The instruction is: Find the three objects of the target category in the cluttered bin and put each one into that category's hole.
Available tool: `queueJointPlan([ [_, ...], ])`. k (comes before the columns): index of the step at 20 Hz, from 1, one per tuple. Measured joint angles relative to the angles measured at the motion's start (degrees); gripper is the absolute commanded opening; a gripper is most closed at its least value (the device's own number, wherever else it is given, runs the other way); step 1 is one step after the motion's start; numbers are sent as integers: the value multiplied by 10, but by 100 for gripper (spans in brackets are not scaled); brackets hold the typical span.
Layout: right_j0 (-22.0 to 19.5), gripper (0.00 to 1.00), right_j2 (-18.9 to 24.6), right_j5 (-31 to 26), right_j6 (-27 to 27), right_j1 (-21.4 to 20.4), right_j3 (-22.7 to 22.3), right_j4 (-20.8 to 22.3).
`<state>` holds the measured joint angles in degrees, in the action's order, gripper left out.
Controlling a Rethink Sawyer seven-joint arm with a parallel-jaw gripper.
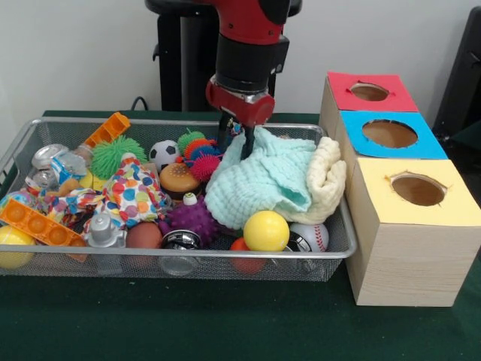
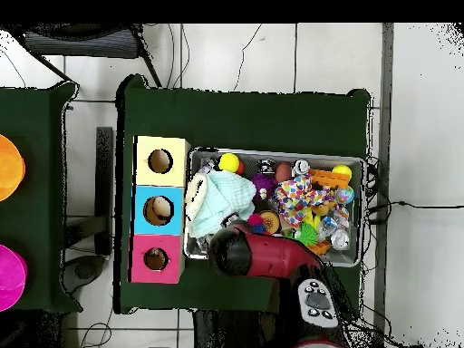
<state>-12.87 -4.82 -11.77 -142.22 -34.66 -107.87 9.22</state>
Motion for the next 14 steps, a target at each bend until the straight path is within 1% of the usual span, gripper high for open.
queueJointPlan([
  [3,-8,100,0,-44,0,-29,0,0],
  [6,-26,100,1,-87,0,-61,0,0],
  [10,-46,100,1,-92,0,-73,3,0],
  [14,-58,100,2,-92,0,-68,4,3],
])
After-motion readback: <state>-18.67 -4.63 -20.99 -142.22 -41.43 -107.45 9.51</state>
